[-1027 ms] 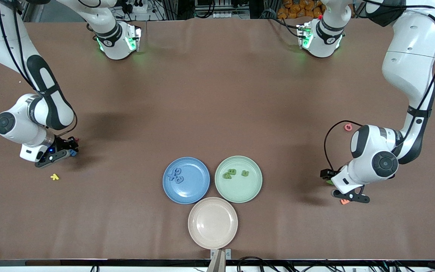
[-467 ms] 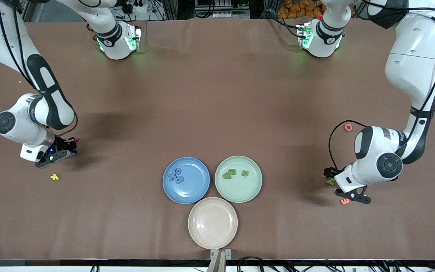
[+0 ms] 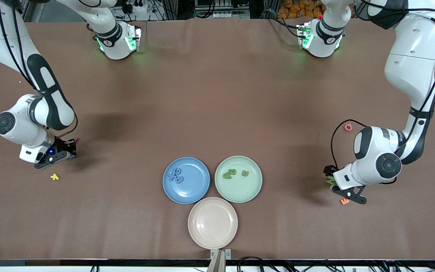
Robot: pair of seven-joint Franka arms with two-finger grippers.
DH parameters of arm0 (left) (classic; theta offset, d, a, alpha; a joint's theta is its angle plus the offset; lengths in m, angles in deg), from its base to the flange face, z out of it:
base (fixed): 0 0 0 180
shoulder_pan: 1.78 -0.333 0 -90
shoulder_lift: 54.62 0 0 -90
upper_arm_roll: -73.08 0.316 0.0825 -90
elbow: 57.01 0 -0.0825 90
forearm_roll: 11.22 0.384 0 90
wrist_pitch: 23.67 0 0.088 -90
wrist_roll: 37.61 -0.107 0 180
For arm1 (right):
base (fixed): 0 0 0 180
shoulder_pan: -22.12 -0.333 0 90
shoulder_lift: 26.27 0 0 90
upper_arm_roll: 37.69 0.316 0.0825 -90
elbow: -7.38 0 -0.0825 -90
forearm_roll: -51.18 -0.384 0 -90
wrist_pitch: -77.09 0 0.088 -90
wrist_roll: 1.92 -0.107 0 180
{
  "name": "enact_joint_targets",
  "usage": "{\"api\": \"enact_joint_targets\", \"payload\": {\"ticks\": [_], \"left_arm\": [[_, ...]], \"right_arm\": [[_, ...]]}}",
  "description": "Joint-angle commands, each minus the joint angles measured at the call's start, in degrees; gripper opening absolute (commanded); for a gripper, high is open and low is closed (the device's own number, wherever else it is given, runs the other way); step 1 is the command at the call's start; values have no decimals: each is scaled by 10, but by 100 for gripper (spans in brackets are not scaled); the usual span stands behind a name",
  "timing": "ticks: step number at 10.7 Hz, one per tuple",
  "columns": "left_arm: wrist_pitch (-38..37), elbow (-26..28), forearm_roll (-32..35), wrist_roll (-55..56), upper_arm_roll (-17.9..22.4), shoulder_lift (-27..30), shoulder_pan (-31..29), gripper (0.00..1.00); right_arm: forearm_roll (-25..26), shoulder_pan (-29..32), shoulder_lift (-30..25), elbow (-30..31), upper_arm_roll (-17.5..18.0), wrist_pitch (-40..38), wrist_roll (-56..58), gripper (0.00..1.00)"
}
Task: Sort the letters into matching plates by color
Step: 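Grasp the blue E with the right gripper while the left gripper reaches N, then carry the blue E to the blue plate while the left gripper lowers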
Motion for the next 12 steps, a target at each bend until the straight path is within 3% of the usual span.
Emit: {"api": "enact_joint_targets", "payload": {"ticks": [1,4,10,11,12], "left_arm": [[5,-1,6,-3,-2,-10,6,100],[18,-1,7,-2,-2,-19,7,100],[37,-3,7,-1,-2,-24,8,100],[38,-3,0,8,-3,-23,7,90],[38,-2,-16,43,-3,-21,8,47]], "right_arm": [[-1,-8,-6,-21,4,-17,-39,21],[-19,-49,-14,-43,4,-63,-142,21],[-82,-152,1,-103,10,-69,-361,21],[-82,-167,6,-115,11,-69,-400,21],[-82,-180,13,-126,20,-69,-431,21]]}}
